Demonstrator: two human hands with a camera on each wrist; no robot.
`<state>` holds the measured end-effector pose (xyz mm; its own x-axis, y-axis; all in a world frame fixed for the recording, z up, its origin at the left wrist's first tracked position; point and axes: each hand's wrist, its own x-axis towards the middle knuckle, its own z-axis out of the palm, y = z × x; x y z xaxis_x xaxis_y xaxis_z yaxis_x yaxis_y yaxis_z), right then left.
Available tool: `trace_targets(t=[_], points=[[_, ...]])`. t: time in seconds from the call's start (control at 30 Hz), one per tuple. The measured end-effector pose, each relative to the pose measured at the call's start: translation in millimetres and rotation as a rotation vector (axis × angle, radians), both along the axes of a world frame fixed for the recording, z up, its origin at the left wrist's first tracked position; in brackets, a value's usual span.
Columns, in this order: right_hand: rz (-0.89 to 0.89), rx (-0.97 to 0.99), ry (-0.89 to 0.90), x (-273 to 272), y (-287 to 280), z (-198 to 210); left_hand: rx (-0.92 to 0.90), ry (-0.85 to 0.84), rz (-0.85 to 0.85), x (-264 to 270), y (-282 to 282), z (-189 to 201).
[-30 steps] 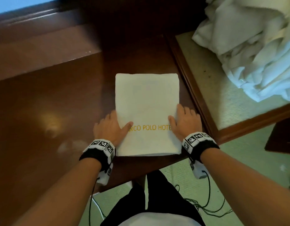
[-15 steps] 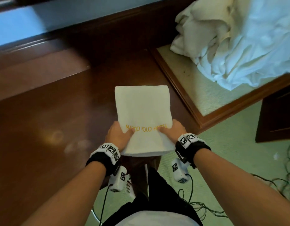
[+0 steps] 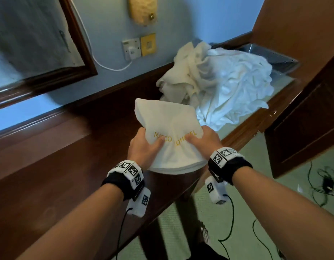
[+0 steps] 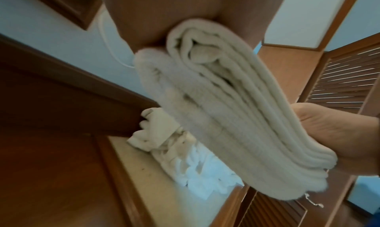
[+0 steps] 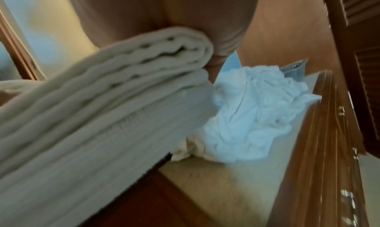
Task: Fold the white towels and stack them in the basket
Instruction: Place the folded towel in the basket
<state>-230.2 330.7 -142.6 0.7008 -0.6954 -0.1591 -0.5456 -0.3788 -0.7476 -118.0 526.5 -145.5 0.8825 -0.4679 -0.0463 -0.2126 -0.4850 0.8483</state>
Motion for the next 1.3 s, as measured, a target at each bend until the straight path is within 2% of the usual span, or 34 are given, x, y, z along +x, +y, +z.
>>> trace_targets(t=[0.2,0.37,0.63,0.93,1.1,1.3], points=[[-0.061,-0.143,-0.108,-30.3,-92.6,61.1,-0.14,-0.107,-0.074,-19.1,-102.2,57.2],[-0.129,-0.166,-0.177,-64.0,-183.1,78.5,-0.166,-0.18,-0.142,-37.0,-200.2,74.2],[-0.199,-0.197,-0.202,-134.3,-336.9,77.5,-0.129,-0.238,-0.246,-89.7,-369.9,73.4],[-0.281,-0.239,-0.089,-188.0,-466.3,70.2,-0.129,-0.196,-0.379,-123.3,-518.7,59.7],[-0.331,-0.272,-0.048,-193.0,-540.1,59.9,-0.124,-0.208,-0.431,-118.6,-603.0,42.7],[-0.378,-0.249,-0.004,-182.5,-649.9,54.0,-0.045,-0.218,-0.513,-93.1,-729.7,28.3]])
